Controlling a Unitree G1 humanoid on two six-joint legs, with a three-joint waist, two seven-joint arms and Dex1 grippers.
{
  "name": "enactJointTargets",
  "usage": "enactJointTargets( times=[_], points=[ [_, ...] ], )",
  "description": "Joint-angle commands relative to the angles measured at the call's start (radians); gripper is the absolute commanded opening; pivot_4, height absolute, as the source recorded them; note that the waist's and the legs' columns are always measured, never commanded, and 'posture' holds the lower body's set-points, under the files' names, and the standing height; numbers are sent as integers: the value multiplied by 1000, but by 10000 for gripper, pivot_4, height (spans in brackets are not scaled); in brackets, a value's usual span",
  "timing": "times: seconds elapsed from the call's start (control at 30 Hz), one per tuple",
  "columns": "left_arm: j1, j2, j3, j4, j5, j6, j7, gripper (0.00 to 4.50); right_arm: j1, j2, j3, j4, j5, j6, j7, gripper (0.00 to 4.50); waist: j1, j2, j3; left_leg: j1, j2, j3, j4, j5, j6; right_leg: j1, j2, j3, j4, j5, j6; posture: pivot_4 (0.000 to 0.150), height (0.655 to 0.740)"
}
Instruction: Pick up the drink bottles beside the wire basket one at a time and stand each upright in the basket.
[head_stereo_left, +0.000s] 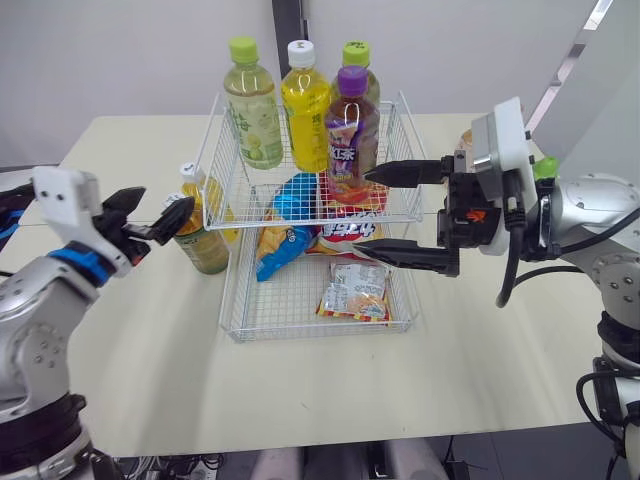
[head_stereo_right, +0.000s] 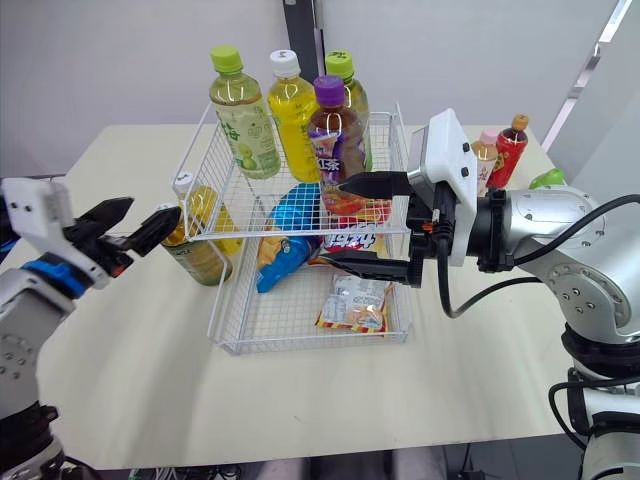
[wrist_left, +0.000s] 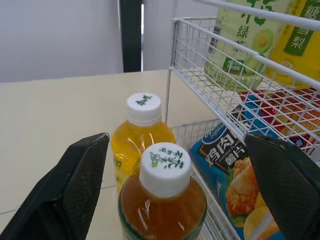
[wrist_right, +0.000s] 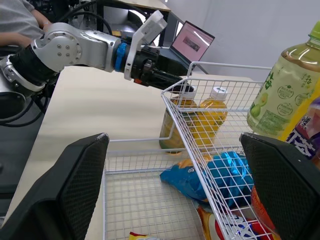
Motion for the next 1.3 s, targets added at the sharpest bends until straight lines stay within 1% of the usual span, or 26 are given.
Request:
enactJointTargets(
  times=[0.03, 0.3, 0.4, 0.53, 0.57, 0.63, 0.67, 0.7, 0.83, 1.03, 1.2, 1.3],
  points=[
    [-24, -4, -33, 3, 26, -34, 36, 44924, -26, -4, -16, -11, 9, 1, -3, 45000, 0, 0, 0, 0, 0, 0, 0, 0, 0, 0, 0, 0, 0, 0, 0, 1500, 7400],
    [-57, 0, -92, 52, 84, -71, 72, 44924, -28, -2, -16, -12, 12, 8, -3, 45000, -1, 0, 0, 0, 0, 0, 0, 0, 0, 0, 4, 0, 0, 0, 0, 1500, 7400],
    [-56, -2, -95, 53, 87, -75, 74, 38991, -28, -2, -17, -13, 12, 11, -3, 45000, -1, 0, 0, 0, 0, 0, 0, 0, 0, 0, 4, 0, 0, 0, 0, 1500, 7400],
    [-42, -7, -93, 48, 86, -61, 79, 27714, -29, -1, -19, -16, 14, 16, -6, 45000, -1, 0, 0, 0, 0, 0, 0, 0, 0, 0, 4, 0, 0, 0, 0, 1500, 7400],
    [-39, -8, -94, 48, 86, -62, 77, 23971, -30, 0, -18, -15, 14, 16, -7, 45000, -1, 0, 0, 0, 0, 0, 0, 0, 0, 0, 4, 0, 0, 0, 0, 1500, 7400],
    [-32, -8, -97, 46, 87, -62, 76, 18540, -31, 3, -16, -15, 13, 15, -8, 45000, -1, 0, 0, 0, 0, 0, 0, 0, 0, 0, 4, 0, 0, 0, 0, 1500, 7400],
    [-29, -9, -97, 45, 87, -62, 77, 15083, -31, 4, -16, -14, 12, 14, -8, 45000, -1, 0, 0, 0, 0, 0, 0, 0, 0, 0, 4, 0, 0, 0, 0, 1500, 7400],
    [-26, -9, -96, 43, 87, -62, 77, 13704, -31, 4, -16, -14, 12, 14, -8, 45000, -1, 0, 0, 0, 0, 0, 0, 0, 0, 0, 4, 0, 0, 0, 0, 1500, 7400],
    [-12, -2, -85, 33, 83, -62, 71, 13696, -32, 9, -16, -13, 10, 10, -7, 45000, -1, 0, 0, 0, 0, 0, 0, 0, 0, 0, 4, 0, 0, 0, 0, 1500, 7400],
    [1, 42, -42, -4, 54, -55, 44, 13696, -34, 18, -18, -7, 0, 0, -10, 45000, -2, 0, 0, 0, 1, 0, 0, 0, 0, 0, 4, 0, 0, 0, 0, 1500, 7400],
    [-18, 129, 28, -58, -34, 21, -1, 13696, -45, 26, -18, 5, -13, -13, -6, 45000, -3, 0, 0, -1, 1, -1, -1, 0, 0, -1, 4, 0, 0, 0, 0, 1500, 7400],
    [-53, 215, 80, -55, -98, 82, -40, 13695, -48, 30, -12, 9, -23, -21, 1, 45000, -3, 0, 0, -1, 1, -1, -1, 0, 0, -1, 4, 0, -1, 0, 0, 1500, 7400]
  ],
)
